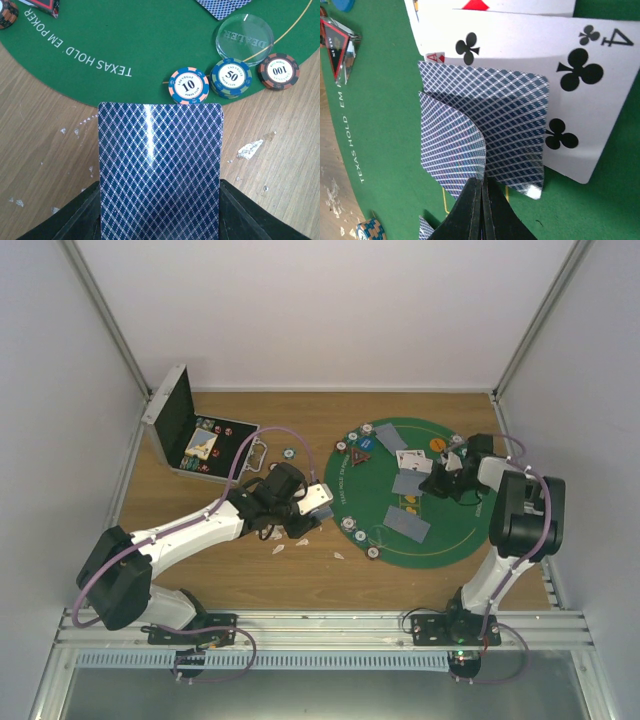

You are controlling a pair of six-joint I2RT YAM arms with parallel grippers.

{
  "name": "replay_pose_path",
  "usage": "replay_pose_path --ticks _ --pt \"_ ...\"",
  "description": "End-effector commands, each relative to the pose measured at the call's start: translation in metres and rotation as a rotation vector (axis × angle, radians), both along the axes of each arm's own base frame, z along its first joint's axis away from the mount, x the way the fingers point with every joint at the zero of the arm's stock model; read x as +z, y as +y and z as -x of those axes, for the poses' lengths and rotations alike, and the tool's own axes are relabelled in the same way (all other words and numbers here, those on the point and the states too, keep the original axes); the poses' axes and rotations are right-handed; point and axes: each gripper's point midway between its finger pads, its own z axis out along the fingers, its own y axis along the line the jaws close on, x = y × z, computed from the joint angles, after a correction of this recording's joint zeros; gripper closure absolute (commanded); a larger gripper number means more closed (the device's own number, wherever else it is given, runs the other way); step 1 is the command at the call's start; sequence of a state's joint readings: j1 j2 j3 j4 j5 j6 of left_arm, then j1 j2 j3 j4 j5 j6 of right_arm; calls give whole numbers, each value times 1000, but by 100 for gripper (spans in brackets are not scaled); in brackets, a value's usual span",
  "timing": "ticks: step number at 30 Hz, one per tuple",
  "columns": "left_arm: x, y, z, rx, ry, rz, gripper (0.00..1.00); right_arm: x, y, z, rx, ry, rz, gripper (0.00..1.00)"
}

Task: Distribute texas hold em gaming equipment

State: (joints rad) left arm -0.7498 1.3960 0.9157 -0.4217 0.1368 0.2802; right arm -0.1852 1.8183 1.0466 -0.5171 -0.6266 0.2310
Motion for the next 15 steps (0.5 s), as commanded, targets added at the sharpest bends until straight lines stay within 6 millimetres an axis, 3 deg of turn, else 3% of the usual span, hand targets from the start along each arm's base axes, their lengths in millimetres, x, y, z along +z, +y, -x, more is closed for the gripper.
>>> replay_pose_path --ticks 1,10,15 --pt "13 -6 -9 6 -46 51 45 -4 -11 0 -6 19 37 99" --pt "12 -5 -12 21 -44 53 45 -2 -23 9 -21 42 108 84" --pt "14 -1 -24 81 -13 58 45 16 -30 11 -35 19 143 67"
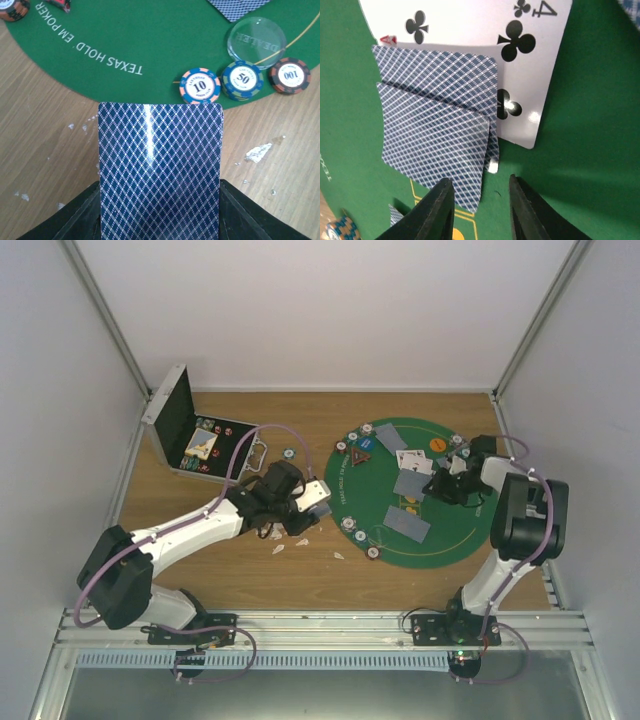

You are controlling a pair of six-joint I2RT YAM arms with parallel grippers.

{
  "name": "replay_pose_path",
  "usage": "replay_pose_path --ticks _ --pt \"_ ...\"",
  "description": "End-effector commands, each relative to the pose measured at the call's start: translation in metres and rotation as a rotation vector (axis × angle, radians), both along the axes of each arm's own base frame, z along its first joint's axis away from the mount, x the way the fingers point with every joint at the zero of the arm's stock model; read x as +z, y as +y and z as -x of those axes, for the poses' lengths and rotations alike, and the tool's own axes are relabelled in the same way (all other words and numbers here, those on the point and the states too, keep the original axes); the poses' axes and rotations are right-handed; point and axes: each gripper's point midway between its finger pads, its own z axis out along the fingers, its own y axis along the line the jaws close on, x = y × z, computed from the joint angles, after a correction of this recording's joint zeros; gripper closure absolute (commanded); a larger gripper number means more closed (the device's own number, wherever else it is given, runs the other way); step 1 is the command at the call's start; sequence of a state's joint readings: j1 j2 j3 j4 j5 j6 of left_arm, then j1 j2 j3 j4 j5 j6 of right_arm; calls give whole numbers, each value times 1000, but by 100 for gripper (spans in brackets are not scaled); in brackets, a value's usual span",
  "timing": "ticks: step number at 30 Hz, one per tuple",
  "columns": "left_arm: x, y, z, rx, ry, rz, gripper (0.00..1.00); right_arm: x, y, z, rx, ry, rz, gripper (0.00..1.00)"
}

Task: Distribute texas hold em gaming equipment

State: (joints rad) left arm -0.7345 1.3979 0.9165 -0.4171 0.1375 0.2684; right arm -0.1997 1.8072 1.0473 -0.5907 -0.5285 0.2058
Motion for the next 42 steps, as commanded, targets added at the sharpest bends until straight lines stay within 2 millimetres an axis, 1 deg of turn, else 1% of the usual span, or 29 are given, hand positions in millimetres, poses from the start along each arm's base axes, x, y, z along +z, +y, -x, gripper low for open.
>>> replay_pose_path --ticks 1,4,6,8,10,12,15,20,23,25,28,30,34,36,37,39,41,42 --pt "15 -4 -23 77 -10 50 45 29 -14 -3 -12 -55 65 63" --pt "16 -4 -35 156 31 53 45 43 -20 -1 -20 -72 110 51" --pt "14 -4 -40 222 71 55 45 54 -23 -1 -28 -93 131 40" --pt "10 -3 -46 299 116 57 45 68 -25 -1 -38 -128 144 33" --pt "3 0 -50 376 155 49 45 83 -24 -2 -48 -170 145 29" --pt "-7 7 -54 462 190 29 45 97 -22 -3 -51 -210 141 26" --pt "-26 18 -55 583 257 6 45 110 -21 -3 -56 -251 141 24" --pt "-56 40 -58 738 299 -25 44 113 -23 0 -56 -264 158 23" --pt "-70 54 -66 814 300 -41 44 114 -22 2 -55 -269 154 23" --pt "-75 61 -75 852 290 -41 42 112 -21 4 -51 -266 151 22" --pt "-83 66 -90 886 275 -50 41 111 -19 6 -48 -261 147 22" --pt "-91 66 -97 888 266 -77 40 110 -19 8 -46 -260 148 22" --pt "-100 67 -105 901 256 -109 36 111 -19 9 -47 -265 148 21" --pt "-103 67 -104 902 258 -109 32 111 -19 10 -46 -271 152 20" --pt "-103 66 -104 903 259 -106 27 110 -20 10 -46 -272 157 20" --pt "-104 64 -102 889 270 -86 13 110 -21 9 -48 -282 166 18" --pt "-99 58 -99 871 279 -44 4 114 -22 7 -52 -297 173 17" --pt "-90 55 -99 861 272 -10 2 117 -23 6 -55 -308 178 16"
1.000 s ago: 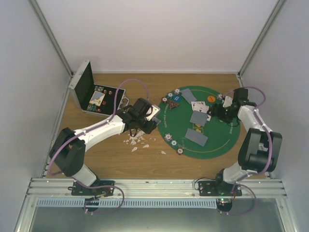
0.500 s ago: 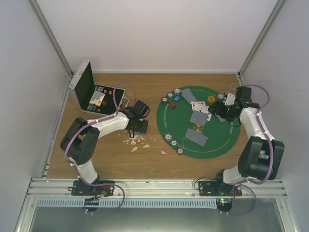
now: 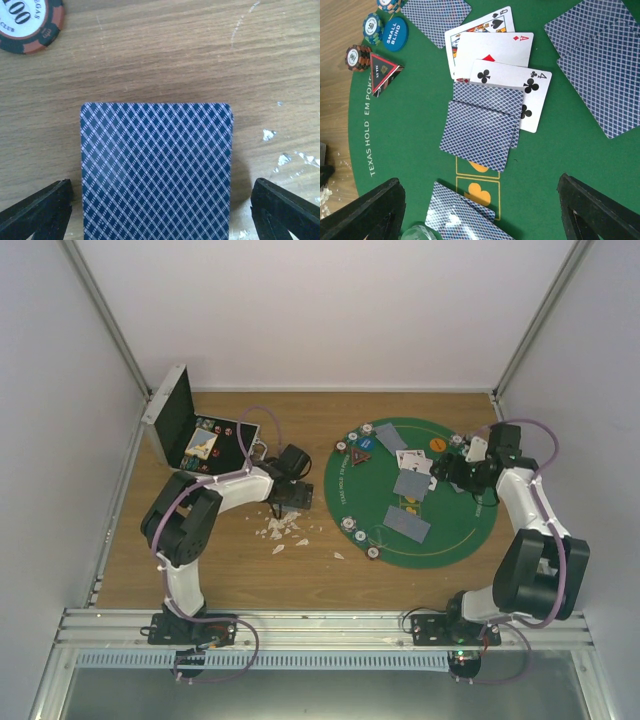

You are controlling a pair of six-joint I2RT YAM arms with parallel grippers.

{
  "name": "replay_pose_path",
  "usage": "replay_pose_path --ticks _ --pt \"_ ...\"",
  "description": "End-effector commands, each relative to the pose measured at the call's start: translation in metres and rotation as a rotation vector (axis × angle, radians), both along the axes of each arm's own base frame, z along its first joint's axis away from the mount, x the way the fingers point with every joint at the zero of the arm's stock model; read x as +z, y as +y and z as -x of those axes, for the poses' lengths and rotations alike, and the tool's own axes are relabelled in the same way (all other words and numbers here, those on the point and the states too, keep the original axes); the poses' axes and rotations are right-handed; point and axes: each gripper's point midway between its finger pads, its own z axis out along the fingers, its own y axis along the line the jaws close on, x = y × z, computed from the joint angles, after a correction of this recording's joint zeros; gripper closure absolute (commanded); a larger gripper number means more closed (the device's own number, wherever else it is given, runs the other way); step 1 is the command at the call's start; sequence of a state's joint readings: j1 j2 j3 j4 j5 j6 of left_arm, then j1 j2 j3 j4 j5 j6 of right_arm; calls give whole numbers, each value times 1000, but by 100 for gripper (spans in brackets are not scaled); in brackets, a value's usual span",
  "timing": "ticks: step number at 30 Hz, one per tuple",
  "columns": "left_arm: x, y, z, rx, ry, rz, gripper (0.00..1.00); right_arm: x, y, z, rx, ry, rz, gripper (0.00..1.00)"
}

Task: Distribute texas hold em gaming equipment

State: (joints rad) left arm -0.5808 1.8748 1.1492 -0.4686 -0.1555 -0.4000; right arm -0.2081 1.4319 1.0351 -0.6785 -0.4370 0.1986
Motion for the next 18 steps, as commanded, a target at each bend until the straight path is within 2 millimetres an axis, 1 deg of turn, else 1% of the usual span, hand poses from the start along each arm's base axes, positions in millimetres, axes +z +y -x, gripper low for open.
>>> replay_pose_path --ticks 1,4,7,9,10,12,13,14,15,16,17,18 --pt "18 -10 -1 -9 -60 101 1 14 -9 -5 -27 -65 38 15" --pt "45 -15 -3 -28 -132 160 1 28 -14 -11 -50 -127 61 14" --pt "80 -17 -8 -49 -232 222 1 45 -20 -18 -90 -218 86 13" --pt "101 -11 -12 -42 -292 257 1 54 -25 -20 -125 -281 111 12" --pt "111 -5 -14 -35 -322 274 1 55 -28 -20 -150 -303 128 12" --pt "126 13 -21 -11 -378 303 1 59 -35 -20 -201 -365 175 12" --pt "132 25 -24 10 -405 317 1 57 -40 -20 -238 -392 209 12" --pt "136 38 -27 31 -432 327 1 60 -44 -20 -266 -425 234 12" --pt "139 56 -30 64 -465 329 1 59 -47 -20 -287 -456 255 12" --pt "137 79 -32 109 -487 329 1 61 -50 -20 -306 -489 274 13" --pt "144 89 -34 120 -528 343 1 63 -51 -21 -326 -526 290 13" --pt "139 114 -34 174 -549 330 1 63 -53 -21 -345 -552 303 12"
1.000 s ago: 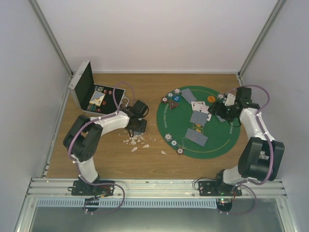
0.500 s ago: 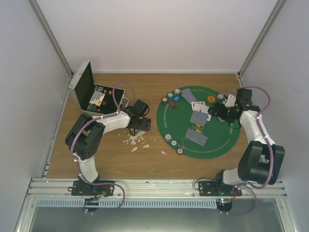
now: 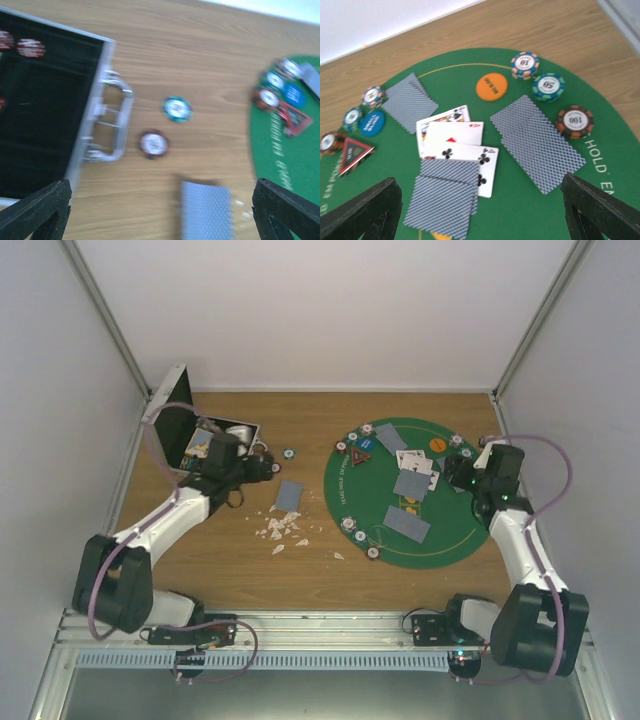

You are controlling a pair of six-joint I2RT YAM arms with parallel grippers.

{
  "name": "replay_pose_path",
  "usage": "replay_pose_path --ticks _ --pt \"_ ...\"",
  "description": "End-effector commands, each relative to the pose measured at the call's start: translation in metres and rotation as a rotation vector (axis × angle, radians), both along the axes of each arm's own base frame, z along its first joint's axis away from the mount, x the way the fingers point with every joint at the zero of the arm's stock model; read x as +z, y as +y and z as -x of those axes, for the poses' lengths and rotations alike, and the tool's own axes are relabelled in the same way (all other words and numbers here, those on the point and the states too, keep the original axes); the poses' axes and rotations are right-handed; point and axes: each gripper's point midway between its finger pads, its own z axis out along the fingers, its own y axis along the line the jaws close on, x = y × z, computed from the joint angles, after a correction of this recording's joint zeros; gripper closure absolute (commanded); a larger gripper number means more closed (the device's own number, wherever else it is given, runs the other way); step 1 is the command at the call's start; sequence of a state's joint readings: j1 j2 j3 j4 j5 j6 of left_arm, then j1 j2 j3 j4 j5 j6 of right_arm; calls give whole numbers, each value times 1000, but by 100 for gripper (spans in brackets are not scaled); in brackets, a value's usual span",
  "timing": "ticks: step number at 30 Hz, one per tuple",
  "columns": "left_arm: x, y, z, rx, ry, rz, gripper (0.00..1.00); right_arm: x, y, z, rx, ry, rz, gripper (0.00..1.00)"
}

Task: Distribute texas hold em gaming equipment

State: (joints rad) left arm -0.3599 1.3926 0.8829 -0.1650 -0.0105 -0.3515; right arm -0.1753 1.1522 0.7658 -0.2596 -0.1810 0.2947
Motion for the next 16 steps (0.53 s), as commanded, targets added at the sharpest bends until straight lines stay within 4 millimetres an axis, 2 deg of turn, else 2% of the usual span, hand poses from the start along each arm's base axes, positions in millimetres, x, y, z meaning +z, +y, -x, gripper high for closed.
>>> replay_pose_path --ticks 1,3,6,13,16 --pt "7 72 -11 145 -141 32 1 25 -24 -16 -164 -221 109 12" --pt "2 107 -10 227 -176 35 1 16 -28 -18 -202 -247 143 12" --pt "-9 143 -9 307 -217 44 1 6 -35 -22 -253 -278 213 11" --pt "-5 166 -18 349 -358 -76 1 -5 -42 -30 -306 -347 318 11" --pt "-5 179 -20 407 -362 -121 1 -10 -44 -29 -311 -358 354 11"
